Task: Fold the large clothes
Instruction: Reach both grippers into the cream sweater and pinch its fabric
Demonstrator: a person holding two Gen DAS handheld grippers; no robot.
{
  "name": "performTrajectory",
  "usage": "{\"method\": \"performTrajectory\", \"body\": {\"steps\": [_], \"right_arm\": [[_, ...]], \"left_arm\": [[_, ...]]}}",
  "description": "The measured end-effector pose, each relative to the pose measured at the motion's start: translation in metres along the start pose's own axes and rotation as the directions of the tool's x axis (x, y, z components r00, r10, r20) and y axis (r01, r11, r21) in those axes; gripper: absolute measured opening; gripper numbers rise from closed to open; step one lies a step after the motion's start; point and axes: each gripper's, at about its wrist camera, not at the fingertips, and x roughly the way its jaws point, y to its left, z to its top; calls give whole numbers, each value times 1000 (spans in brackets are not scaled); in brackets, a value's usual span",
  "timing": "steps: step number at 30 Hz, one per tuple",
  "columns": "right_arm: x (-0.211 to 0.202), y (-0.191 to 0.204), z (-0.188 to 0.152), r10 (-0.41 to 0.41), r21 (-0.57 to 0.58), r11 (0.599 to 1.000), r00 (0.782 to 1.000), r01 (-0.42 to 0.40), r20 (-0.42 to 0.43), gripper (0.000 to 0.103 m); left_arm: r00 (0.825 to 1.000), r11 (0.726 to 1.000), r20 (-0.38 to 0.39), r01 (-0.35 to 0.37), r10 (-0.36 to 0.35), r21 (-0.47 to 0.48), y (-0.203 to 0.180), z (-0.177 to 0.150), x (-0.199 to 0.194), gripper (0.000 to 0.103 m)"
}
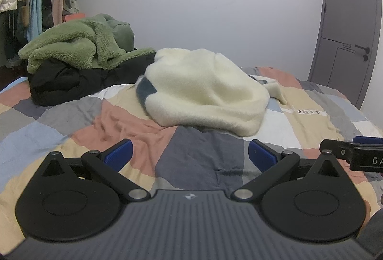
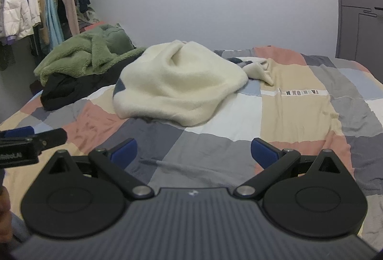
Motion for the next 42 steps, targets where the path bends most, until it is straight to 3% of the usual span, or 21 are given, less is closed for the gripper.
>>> {"method": "performTrajectory", "body": {"steps": [13, 24, 31, 35, 38, 42], "right_arm": [[23, -9, 26, 22, 73, 997, 999, -19, -48, 103], [80, -24, 82, 35, 176, 984, 996, -20, -78, 103], [153, -36, 87, 88, 283, 958, 987, -47, -136, 102], [187, -48, 76, 149, 355, 931, 979, -90, -142, 94], [214, -57, 69, 177, 390, 915, 972, -104, -157, 78], [241, -74, 62, 178, 430, 897, 973, -101, -144, 75]], "left_arm": [[998, 998, 0, 60, -60, -6, 11, 27, 47, 103], [999, 999, 31, 9, -10, 53, 24, 61, 111, 103], [995, 991, -77, 57, -66, -120, 54, 65, 185, 103], [991, 980, -100, 63, -83, -187, 67, 61, 222, 103], [984, 955, -110, 103, -138, -277, 81, 56, 247, 103], [970, 910, -129, 142, -206, -390, 94, 42, 273, 96]]}}
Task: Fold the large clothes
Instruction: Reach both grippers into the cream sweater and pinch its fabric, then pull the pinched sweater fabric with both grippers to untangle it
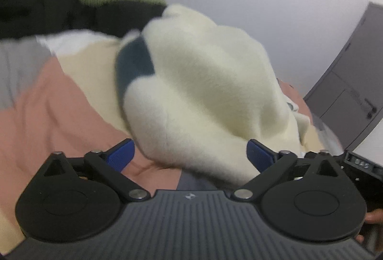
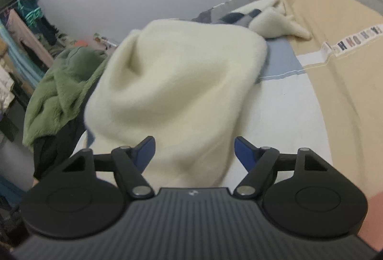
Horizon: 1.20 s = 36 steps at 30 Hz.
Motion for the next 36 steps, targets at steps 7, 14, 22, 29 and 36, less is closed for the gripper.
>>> {"method": "performTrajectory", "body": {"steps": [7, 14, 22, 29, 36], "right_arm": [[35, -25, 8, 70, 69, 995, 997, -71, 16, 75], [42, -8, 8, 64, -102, 992, 997, -68, -37, 23], [7, 8, 6, 81, -172, 982, 996, -84, -26, 14], [-57, 32, -13, 138, -246, 960, 990, -136, -11, 13], [-131, 59, -46, 198, -320, 930, 980, -179, 26, 13]], "left_arm": [[996, 990, -50, 74, -80, -121, 19, -2, 36, 65], [998, 995, -58, 0, -5, -97, 17, -4, 43, 28], [1000, 998, 26, -8, 10, -60, 5, 2, 0, 10], [992, 996, 107, 68, -62, -57, -2, 6, -73, 9], [987, 995, 141, 87, -79, -52, -6, -17, -158, 10]]}}
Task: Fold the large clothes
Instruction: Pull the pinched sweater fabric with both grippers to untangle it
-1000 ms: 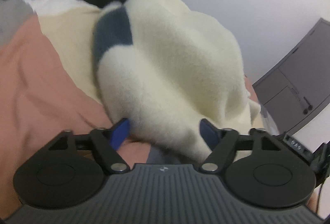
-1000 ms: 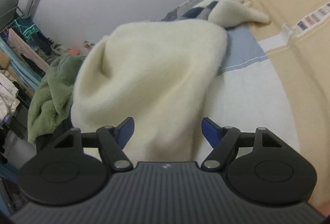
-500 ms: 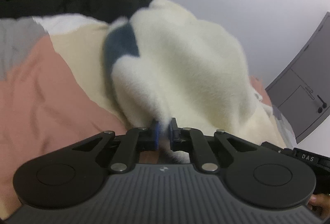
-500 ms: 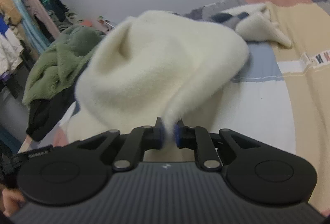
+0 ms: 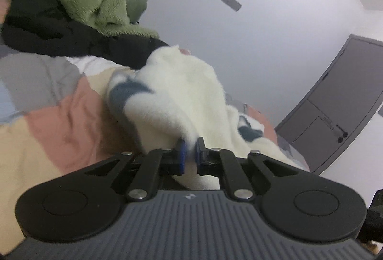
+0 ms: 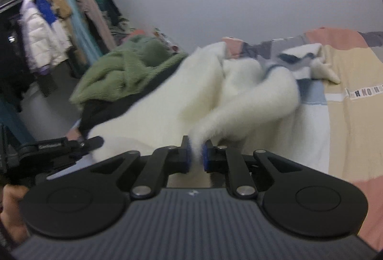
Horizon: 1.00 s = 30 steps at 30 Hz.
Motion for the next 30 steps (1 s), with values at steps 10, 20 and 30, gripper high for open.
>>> {"method": "performTrajectory", "body": {"steps": [10, 20, 30], "right_arm": [[4, -3, -40, 46, 62, 997, 986, -37, -163, 16], [66, -16, -59, 81, 161, 987, 944, -30, -319, 16], [56, -24, -56, 128, 266, 963, 941, -43, -313, 55]], "left_arm": [[986, 994, -129, -108, 110, 20, 16, -30, -12, 10], [951, 985, -258, -163, 172, 58, 30, -44, 55, 11], [949, 984, -261, -173, 177, 39, 30, -43, 58, 11]]}}
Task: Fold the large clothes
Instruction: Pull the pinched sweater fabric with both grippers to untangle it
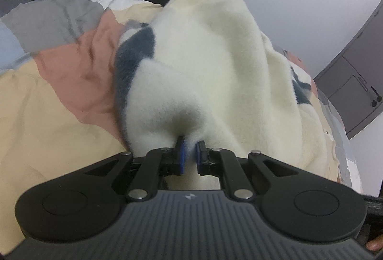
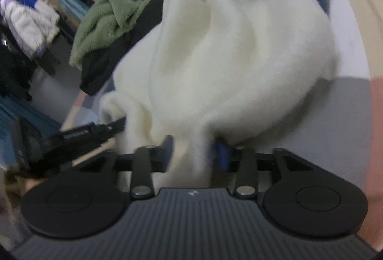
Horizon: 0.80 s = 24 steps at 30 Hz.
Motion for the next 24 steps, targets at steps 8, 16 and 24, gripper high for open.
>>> {"method": "performTrajectory", "body": {"steps": [8, 16, 24], "right_arm": [[-45, -36, 7, -92, 135, 988, 984, 71, 155, 68], [-11, -91, 28, -126, 338, 939, 974, 56, 188, 68], [0, -78, 29, -111, 222, 973, 976, 68, 186, 24]], "left_arm": [[1000, 1000, 1, 6, -6, -24, 1, -2, -3, 23], [1000, 998, 5, 24, -24, -50, 4, -1, 0, 26], [999, 998, 10, 36, -36, -54, 5, -3, -4, 34]]}}
